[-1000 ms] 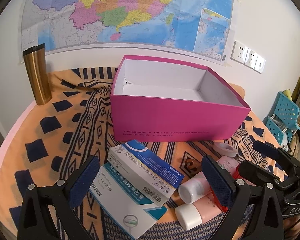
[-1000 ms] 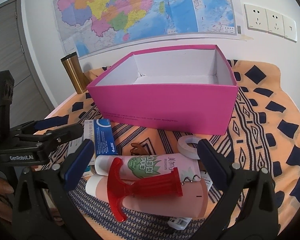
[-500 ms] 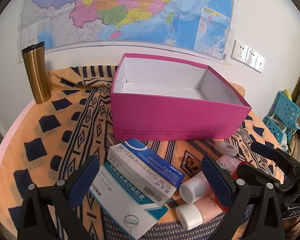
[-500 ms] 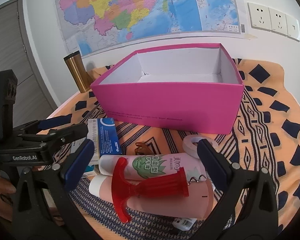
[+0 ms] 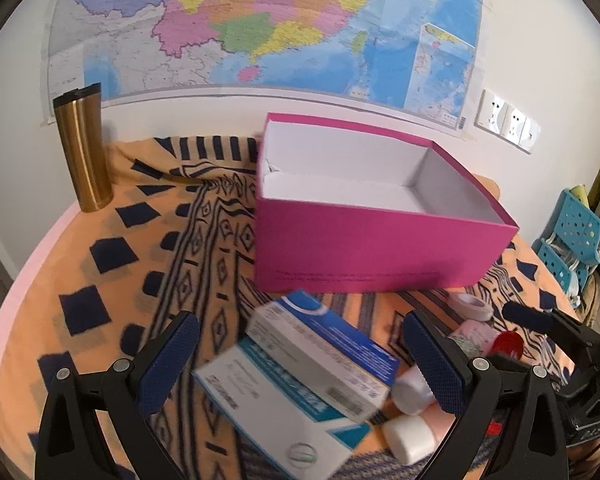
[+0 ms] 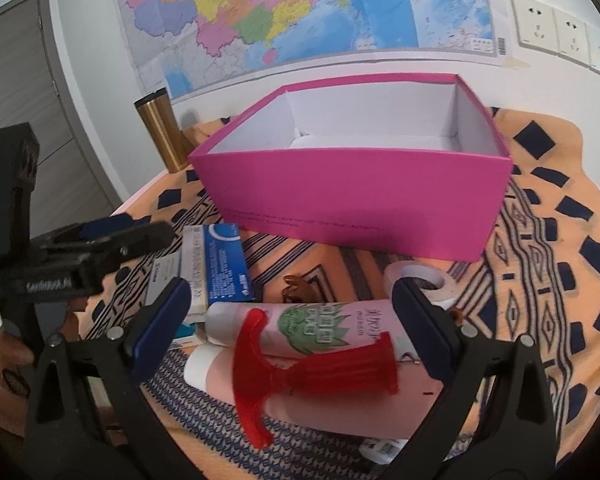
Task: Organize rigid objects
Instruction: 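Grasp the white-and-blue medicine box with the left tool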
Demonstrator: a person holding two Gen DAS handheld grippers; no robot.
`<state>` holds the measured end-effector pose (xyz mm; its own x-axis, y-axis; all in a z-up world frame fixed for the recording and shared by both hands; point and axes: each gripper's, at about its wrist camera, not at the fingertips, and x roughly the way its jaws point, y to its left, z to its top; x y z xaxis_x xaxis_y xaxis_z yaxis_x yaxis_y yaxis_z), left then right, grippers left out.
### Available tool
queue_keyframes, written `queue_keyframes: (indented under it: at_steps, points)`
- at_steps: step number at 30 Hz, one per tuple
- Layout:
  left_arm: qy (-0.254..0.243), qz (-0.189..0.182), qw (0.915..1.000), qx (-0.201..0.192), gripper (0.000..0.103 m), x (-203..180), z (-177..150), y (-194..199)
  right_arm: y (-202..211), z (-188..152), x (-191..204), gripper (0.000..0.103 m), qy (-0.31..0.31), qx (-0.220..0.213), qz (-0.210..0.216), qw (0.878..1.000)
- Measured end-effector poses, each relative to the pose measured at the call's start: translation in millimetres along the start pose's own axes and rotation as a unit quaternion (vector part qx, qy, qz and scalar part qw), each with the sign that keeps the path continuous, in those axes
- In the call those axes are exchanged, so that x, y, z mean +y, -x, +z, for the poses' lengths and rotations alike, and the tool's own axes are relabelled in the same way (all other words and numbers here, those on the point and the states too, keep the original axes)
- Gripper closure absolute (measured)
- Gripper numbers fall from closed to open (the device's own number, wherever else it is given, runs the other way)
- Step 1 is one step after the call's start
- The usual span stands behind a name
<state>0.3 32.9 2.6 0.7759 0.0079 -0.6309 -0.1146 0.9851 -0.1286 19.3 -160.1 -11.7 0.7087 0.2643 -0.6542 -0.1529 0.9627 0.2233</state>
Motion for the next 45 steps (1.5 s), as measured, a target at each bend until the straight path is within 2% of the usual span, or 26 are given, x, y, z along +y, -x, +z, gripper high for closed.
queue_keyframes:
  at_steps: [5,9,17,21,26,30,34,42,45]
  points:
    - [-0.026,-0.002,0.9997,-0.006,0.0,9.3,9.0,-8.4,-9.9,0.4,13.9,0.016,0.015,0.016,0.029,0.999]
    - [-0.042,-0.015,0.999,0.008,0.005,12.3,14.5,-21.0,-18.6,-1.7,28.2,0.029,0.031,0.034,0.058,0.997]
    - [-0.075,-0.039,0.9957,0.037,0.016,6.9,18.4,-46.2,-27.2,-2.9,47.3,0.044,0.052,0.058,0.098,0.992]
    - [-0.08,-0.058,0.9938,0.053,0.023,9.1,19.6,-55.9,-25.3,-3.4,58.0,0.047,0.067,0.063,0.122,0.988]
    - [-0.082,-0.083,0.9902,0.076,0.03,13.6,17.3,-65.8,-38.3,-11.4,71.2,0.047,0.066,0.105,0.159,0.979]
    - [-0.081,-0.113,0.9851,0.101,0.037,16.4,11.0,-70.4,-48.2,-12.5,75.6,0.047,0.065,0.116,0.143,0.981]
    - [-0.081,-0.118,0.9843,0.104,0.037,21.0,6.2,-65.2,-53.9,-8.7,76.1,0.047,0.066,0.116,0.125,0.983]
    - [-0.047,-0.136,0.984,0.105,0.037,43.6,-9.3,-38.5,-65.6,-0.8,73.2,0.047,0.069,0.116,0.107,0.985]
    - [-0.023,-0.163,0.9795,0.117,0.037,48.6,-18.8,-33.1,-71.9,3.7,73.4,0.046,0.073,0.117,0.113,0.984]
